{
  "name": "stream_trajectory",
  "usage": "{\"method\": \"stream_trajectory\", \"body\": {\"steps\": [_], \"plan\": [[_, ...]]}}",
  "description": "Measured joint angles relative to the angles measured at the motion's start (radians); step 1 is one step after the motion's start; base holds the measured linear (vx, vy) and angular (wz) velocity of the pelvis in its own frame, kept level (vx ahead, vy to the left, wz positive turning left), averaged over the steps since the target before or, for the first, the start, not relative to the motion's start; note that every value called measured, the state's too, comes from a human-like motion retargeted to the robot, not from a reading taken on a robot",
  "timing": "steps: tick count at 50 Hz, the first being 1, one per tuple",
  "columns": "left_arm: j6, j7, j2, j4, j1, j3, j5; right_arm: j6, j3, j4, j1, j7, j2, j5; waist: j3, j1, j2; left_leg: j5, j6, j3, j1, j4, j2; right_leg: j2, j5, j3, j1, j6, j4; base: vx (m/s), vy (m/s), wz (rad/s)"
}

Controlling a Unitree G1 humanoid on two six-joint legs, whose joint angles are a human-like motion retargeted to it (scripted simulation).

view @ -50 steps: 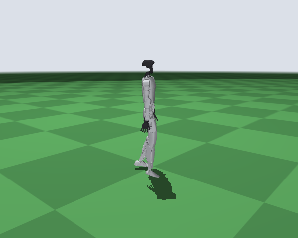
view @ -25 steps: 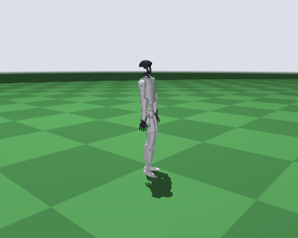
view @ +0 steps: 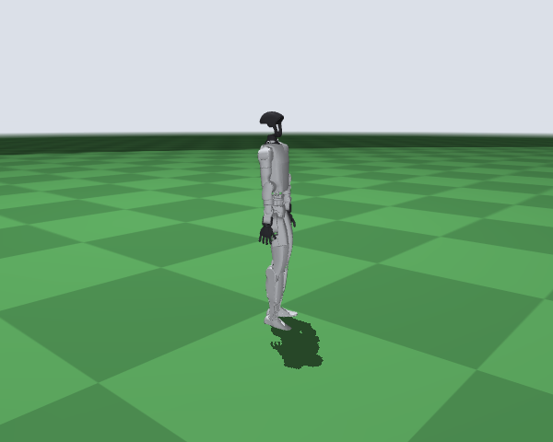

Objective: In place motions

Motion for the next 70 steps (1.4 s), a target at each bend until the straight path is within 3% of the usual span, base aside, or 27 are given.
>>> {"method": "stream_trajectory", "body": {"steps": [10, 13, 15, 21, 24, 28, 30, 35, 45, 57, 61, 63, 64, 65, 66, 68, 70], "plan": [[0.002, -0.005, -0.006, -0.026, -0.018, -0.008, 0.009, -0.005, -0.007, 0.013, 0.038, 0.017, -0.007, 0.023, 0.019, 0.068, -0.008, 0.014, 0.011, -0.078, -0.063, 0.032, -0.034, -0.016, -0.002, -0.138, 0.036, -0.012, -0.019, -0.08, -0.06, 0.66], [-0.004, -0.016, -0.017, -0.054, -0.031, -0.016, 0.005, -0.002, -0.008, 0.028, 0.05, 0.019, -0.02, 0.016, 0.025, 0.086, -0.015, -0.011, 0.005, -0.039, -0.068, 0.021, -0.033, -0.028, -0.011, -0.21, 0.051, -0.008, -0.027, -0.02, -0.17, 1.6], [-0.011, -0.02, -0.024, -0.071, -0.035, -0.025, 0.003, 0.0, -0.006, 0.037, 0.056, 0.016, -0.03, 0.006, 0.025, 0.095, -0.021, -0.041, 0.003, 0.069, -0.056, 0.008, -0.011, -0.039, -0.016, -0.267, 0.06, -0.003, -0.032, -0.01, -0.18, 1.83], [-0.025, -0.001, -0.028, -0.078, -0.028, -0.031, -0.012, -0.003, -0.009, 0.025, 0.068, -0.001, -0.053, -0.026, -0.004, 0.073, -0.037, -0.087, -0.036, 0.643, 0.045, 0.006, 0.108, -0.071, -0.032, -0.453, 0.078, 0.034, -0.046, 0.07, -0.2, 2.11], [-0.027, 0.017, -0.024, -0.064, -0.016, -0.011, -0.03, -0.012, -0.02, 0.006, 0.077, -0.01, -0.053, -0.029, -0.038, 0.042, -0.048, -0.077, -0.027, 0.759, 0.069, 0.044, 0.134, -0.085, -0.039, -0.54, 0.08, 0.06, -0.051, 0.19, -0.26, 2.18], [-0.034, 0.045, -0.013, -0.038, 0.005, 0.025, -0.048, -0.014, -0.023, 0.001, 0.072, -0.011, -0.052, -0.016, -0.069, 0.046, -0.047, 0.016, -0.034, 0.701, 0.065, 0.044, 0.154, -0.078, -0.044, -0.609, 0.082, 0.086, -0.044, 0.25, -0.27, 1.39], [-0.037, 0.062, -0.01, -0.017, 0.015, 0.041, -0.059, -0.013, -0.025, 0.001, 0.065, -0.012, -0.052, -0.014, -0.072, 0.068, -0.019, 0.04, -0.127, 0.658, 0.077, -0.025, 0.162, -0.041, -0.05, -0.631, 0.087, 0.097, -0.034, 0.24, -0.21, 0.72], [-0.03, 0.079, -0.009, 0.042, 0.032, 0.088, -0.083, -0.016, -0.006, -0.014, 0.039, -0.02, -0.045, -0.015, -0.078, 0.089, -0.012, 0.071, -0.059, 0.599, 0.063, -0.129, 0.097, -0.042, -0.035, -0.677, 0.105, 0.119, -0.012, 0.21, -0.22, 0.63], [-0.03, 0.088, -0.004, 0.039, 0.057, 0.13, -0.082, -0.048, 0.035, -0.085, -0.011, 0.033, 0.004, 0.027, -0.031, 0.18, -0.075, 0.036, -0.033, 0.547, 0.074, -0.111, 0.051, -0.073, -0.012, -0.702, 0.149, 0.141, -0.011, 0.22, -0.21, 0.27], [0.006, 0.023, -0.007, 0.053, 0.072, 0.144, -0.047, -0.066, 0.055, -0.109, 0.002, 0.044, 0.005, -0.014, -0.044, 0.19, -0.071, -0.028, -0.009, 0.427, 0.061, -0.095, 0.038, -0.08, 0.057, -0.795, 0.2, 0.159, 0.034, 0.28, -0.23, 0.24], [0.012, 0.024, -0.003, 0.054, 0.042, 0.107, -0.045, -0.065, 0.026, -0.078, 0.021, 0.019, -0.016, 0.007, -0.015, 0.169, 0.011, -0.031, 0.001, 0.371, 0.066, -0.085, 0.121, -0.108, 0.175, -0.741, 0.218, 0.099, 0.2, 0.22, -0.23, 0.67], [0.016, 0.022, 0.002, 0.058, 0.012, 0.091, -0.034, -0.064, 0.011, -0.055, 0.02, 0.003, -0.028, 0.024, 0.011, 0.201, 0.048, -0.019, 0.01, 0.392, 0.062, -0.085, 0.168, -0.201, 0.202, -0.57, 0.151, 0.023, 0.423, 0.15, -0.23, -0.02], [0.017, 0.019, 0.007, 0.055, 0.001, 0.08, -0.026, -0.063, 0.005, -0.042, 0.018, -0.004, -0.033, 0.033, 0.018, 0.201, 0.049, -0.015, 0.015, 0.386, 0.057, -0.085, 0.169, -0.244, 0.198, -0.467, 0.096, 0.012, 0.523, 0.1, -0.25, 0.13], [0.017, 0.016, 0.013, 0.049, -0.008, 0.068, -0.018, -0.062, 0.001, -0.028, 0.017, -0.009, -0.036, 0.041, 0.022, 0.187, 0.045, -0.015, 0.021, 0.367, 0.05, -0.086, 0.16, -0.277, 0.192, -0.369, 0.038, 0.018, 0.607, 0.05, -0.3, 1.41], [0.015, 0.009, 0.019, 0.043, -0.015, 0.051, -0.011, -0.059, -0.004, -0.016, 0.018, -0.011, -0.038, 0.047, 0.019, 0.137, 0.047, -0.02, 0.022, 0.309, 0.036, -0.082, 0.149, -0.269, 0.162, -0.286, -0.019, 0.061, 0.647, 0.01, -0.34, 2.06], [0.014, 0.001, 0.031, 0.031, -0.028, 0.029, 0.006, -0.052, -0.011, 0.006, 0.019, -0.013, -0.035, 0.054, 0.018, 0.083, 0.048, -0.012, 0.032, 0.239, 0.004, -0.078, 0.135, -0.22, 0.11, -0.108, -0.126, 0.131, 0.686, -0.07, -0.36, 1.82], [0.011, 0.003, 0.041, 0.02, -0.039, 0.015, 0.017, -0.047, -0.015, 0.015, 0.024, -0.007, -0.028, 0.061, 0.026, 0.051, 0.055, -0.002, 0.039, 0.188, -0.022, -0.076, 0.135, -0.162, 0.051, -0.036, -0.173, 0.155, 0.659, -0.13, -0.33, 1.17]]}}
